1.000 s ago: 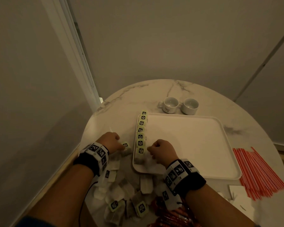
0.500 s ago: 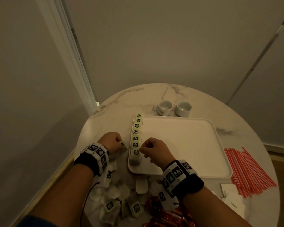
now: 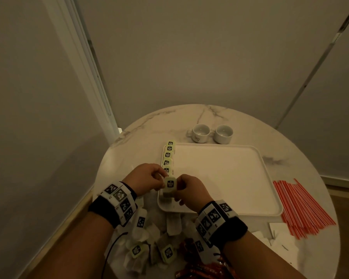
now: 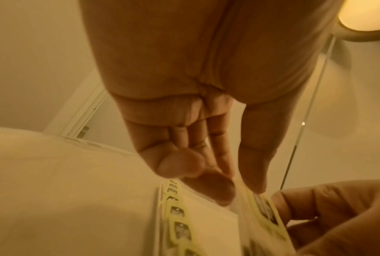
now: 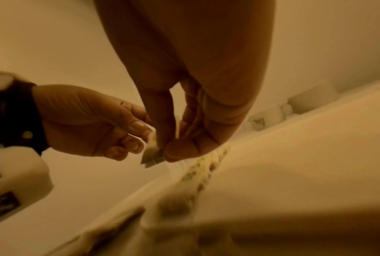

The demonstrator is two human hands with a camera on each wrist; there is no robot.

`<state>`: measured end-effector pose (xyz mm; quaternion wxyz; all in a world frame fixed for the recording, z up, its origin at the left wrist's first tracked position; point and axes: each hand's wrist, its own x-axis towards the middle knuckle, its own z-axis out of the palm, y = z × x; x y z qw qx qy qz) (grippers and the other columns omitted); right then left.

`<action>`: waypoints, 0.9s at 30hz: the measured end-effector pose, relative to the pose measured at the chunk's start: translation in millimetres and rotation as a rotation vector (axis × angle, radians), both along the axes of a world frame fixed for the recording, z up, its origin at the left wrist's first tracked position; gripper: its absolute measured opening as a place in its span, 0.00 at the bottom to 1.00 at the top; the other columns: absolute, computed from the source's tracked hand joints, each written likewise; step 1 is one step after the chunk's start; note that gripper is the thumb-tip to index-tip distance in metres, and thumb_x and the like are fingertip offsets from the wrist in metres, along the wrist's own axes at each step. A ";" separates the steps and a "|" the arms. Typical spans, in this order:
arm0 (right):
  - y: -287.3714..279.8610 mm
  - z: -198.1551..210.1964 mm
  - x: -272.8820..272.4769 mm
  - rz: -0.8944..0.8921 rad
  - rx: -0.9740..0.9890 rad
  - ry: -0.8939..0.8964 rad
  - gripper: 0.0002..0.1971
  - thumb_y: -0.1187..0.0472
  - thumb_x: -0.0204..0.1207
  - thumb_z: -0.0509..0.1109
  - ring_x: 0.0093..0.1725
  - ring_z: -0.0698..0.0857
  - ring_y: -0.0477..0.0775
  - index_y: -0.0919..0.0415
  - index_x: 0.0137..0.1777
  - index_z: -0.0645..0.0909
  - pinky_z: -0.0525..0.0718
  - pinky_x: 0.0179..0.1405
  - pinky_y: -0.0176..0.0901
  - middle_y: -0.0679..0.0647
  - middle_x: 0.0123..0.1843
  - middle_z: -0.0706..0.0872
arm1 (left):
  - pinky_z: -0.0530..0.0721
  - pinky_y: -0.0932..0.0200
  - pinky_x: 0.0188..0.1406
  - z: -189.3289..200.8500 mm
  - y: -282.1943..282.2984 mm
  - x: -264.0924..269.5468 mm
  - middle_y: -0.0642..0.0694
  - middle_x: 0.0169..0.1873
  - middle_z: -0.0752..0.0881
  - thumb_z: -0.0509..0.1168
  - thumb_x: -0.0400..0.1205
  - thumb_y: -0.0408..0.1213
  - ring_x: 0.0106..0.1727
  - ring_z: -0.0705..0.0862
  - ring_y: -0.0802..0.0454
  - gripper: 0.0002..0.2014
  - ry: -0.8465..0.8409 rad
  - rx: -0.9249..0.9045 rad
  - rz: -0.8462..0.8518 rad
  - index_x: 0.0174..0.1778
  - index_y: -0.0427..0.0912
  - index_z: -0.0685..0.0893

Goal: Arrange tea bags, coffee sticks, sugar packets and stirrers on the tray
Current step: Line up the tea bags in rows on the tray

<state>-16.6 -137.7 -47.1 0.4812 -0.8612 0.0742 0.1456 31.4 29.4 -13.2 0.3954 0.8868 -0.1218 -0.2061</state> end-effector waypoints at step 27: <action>16.1 -23.0 1.7 0.046 -0.204 0.059 0.14 0.64 0.71 0.75 0.49 0.79 0.52 0.55 0.43 0.70 0.75 0.37 0.33 0.52 0.49 0.82 | 0.82 0.52 0.60 -29.2 -0.7 -13.2 0.46 0.54 0.84 0.63 0.79 0.33 0.57 0.82 0.48 0.05 0.012 0.359 -0.052 0.45 0.48 0.79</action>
